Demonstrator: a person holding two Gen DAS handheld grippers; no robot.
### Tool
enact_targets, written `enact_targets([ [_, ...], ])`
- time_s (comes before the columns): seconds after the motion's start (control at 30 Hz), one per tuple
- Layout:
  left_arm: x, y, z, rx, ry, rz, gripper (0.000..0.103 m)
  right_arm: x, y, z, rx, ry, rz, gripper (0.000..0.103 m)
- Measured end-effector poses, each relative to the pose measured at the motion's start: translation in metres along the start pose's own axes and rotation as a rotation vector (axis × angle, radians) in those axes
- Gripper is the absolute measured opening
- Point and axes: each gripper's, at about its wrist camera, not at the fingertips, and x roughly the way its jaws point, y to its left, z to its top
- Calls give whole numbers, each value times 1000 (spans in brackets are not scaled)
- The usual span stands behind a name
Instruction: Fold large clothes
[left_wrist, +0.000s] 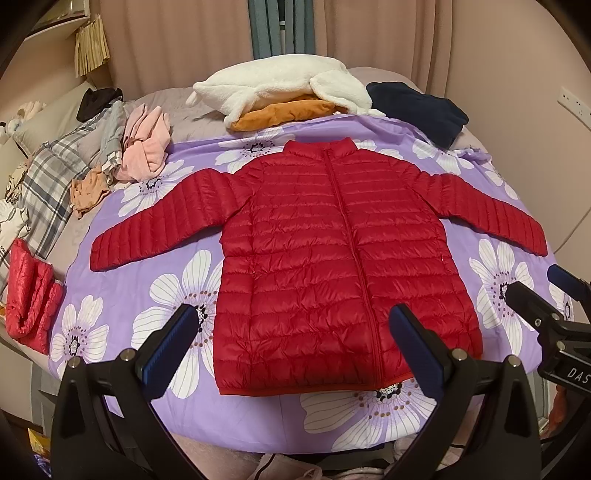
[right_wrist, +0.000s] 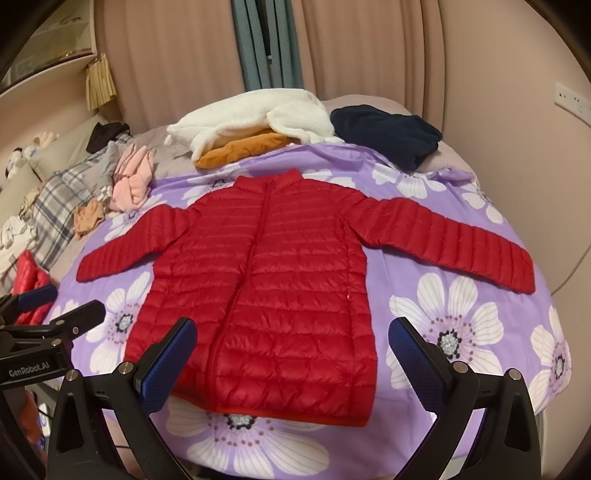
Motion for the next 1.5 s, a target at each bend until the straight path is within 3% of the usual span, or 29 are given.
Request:
enact_targets([
  [1.5,-2,-3,0,13,3,6,103,1,-1,-2,-1,11,7,102],
])
